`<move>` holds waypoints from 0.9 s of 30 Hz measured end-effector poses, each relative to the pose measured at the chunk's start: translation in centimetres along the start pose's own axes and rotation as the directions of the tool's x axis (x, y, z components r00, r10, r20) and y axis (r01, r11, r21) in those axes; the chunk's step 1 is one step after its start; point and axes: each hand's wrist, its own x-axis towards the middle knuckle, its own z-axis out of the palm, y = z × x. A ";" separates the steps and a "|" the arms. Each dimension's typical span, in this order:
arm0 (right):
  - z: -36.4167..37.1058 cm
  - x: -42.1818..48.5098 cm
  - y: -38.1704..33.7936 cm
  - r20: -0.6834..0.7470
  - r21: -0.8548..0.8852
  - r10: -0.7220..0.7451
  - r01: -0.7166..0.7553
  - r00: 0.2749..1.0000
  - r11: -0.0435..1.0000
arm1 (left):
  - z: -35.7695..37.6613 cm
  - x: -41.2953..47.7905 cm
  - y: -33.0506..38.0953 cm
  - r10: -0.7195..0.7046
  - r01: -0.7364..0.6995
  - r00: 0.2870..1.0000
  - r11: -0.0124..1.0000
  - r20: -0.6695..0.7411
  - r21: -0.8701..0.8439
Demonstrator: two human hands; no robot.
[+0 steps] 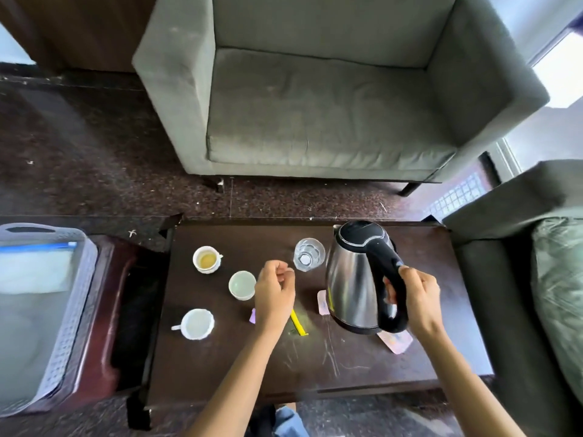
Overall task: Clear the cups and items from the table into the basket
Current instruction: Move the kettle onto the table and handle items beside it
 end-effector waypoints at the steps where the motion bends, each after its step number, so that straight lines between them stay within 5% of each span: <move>1: -0.4 0.5 0.3 0.017 -0.023 0.009 -0.009 1.000 1.000 | 0.6 -0.1 -0.1 -0.011 0.011 1.000 1.000 0.013 0.008; 8: -2.5 3.9 1.6 0.184 -0.052 0.053 -0.044 0.981 0.998 | 3.7 -0.4 -0.9 -0.075 0.073 0.994 0.997 0.080 0.022; 14: -2.8 5.8 1.8 0.430 -0.092 0.135 -0.106 0.893 0.990 | 5.3 -1.0 -1.2 -0.137 0.136 0.980 0.991 0.147 0.012; 27: -1.8 7.5 1.3 0.373 -0.274 0.141 -0.037 0.917 0.961 | 7.0 -1.2 -0.7 -0.236 0.246 0.924 0.969 0.302 0.004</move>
